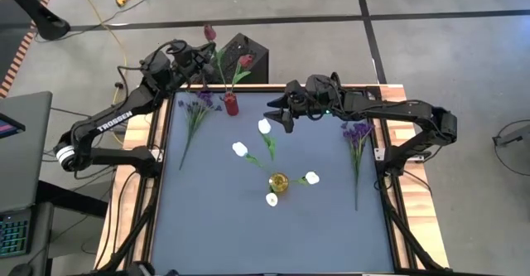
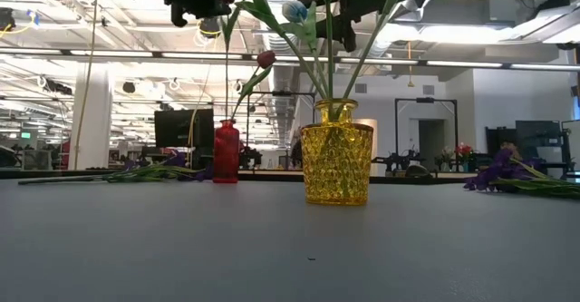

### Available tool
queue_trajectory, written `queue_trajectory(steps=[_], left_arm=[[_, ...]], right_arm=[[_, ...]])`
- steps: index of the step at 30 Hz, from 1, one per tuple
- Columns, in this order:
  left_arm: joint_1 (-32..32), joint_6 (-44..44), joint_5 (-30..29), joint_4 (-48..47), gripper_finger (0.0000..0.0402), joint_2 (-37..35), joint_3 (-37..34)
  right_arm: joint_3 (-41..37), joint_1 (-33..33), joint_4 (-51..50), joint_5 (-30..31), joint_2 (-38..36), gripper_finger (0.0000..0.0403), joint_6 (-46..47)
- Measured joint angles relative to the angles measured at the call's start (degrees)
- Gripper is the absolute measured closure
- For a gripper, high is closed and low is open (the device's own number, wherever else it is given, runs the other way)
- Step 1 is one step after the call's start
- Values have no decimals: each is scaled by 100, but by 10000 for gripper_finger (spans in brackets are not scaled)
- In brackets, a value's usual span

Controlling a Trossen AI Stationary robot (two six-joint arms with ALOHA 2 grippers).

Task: Sort flowers into vase by color
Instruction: Put the red flower into the red vase

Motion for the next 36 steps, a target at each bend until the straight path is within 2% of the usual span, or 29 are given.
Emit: queue_trajectory(steps=[9, 17, 25, 36], left_arm=[[4, 188, -105, 7, 401, 10, 0], [4, 103, -105, -408, 401, 13, 0], [-55, -17, 245, -298, 401, 665, -4], [-75, 101, 227, -632, 401, 675, -77]], right_arm=[[0, -7, -34, 0, 0, 127, -3], [0, -75, -35, 0, 0, 127, -16], [0, -197, -37, 0, 0, 127, -15], [0, -227, -83, -2, 0, 127, -65]])
